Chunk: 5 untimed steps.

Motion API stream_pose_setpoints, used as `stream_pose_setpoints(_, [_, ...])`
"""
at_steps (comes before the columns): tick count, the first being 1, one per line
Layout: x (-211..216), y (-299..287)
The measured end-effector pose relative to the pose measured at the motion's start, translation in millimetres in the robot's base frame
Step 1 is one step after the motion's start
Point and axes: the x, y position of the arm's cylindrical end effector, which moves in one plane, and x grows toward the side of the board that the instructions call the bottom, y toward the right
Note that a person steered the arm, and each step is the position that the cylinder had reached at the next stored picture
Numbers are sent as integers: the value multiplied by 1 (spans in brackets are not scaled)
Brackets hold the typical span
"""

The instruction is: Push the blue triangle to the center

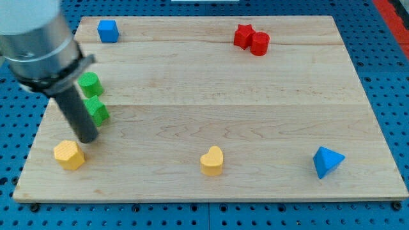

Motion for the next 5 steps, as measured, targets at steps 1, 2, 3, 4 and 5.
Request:
stream_pose_setpoints(1, [-28, -6])
stream_pose_setpoints(2, [-30, -1])
stream_pose_setpoints(3, [-10, 18])
stream_pose_setpoints(4, [-20, 38])
stream_pose_setpoints(5, [-46, 38])
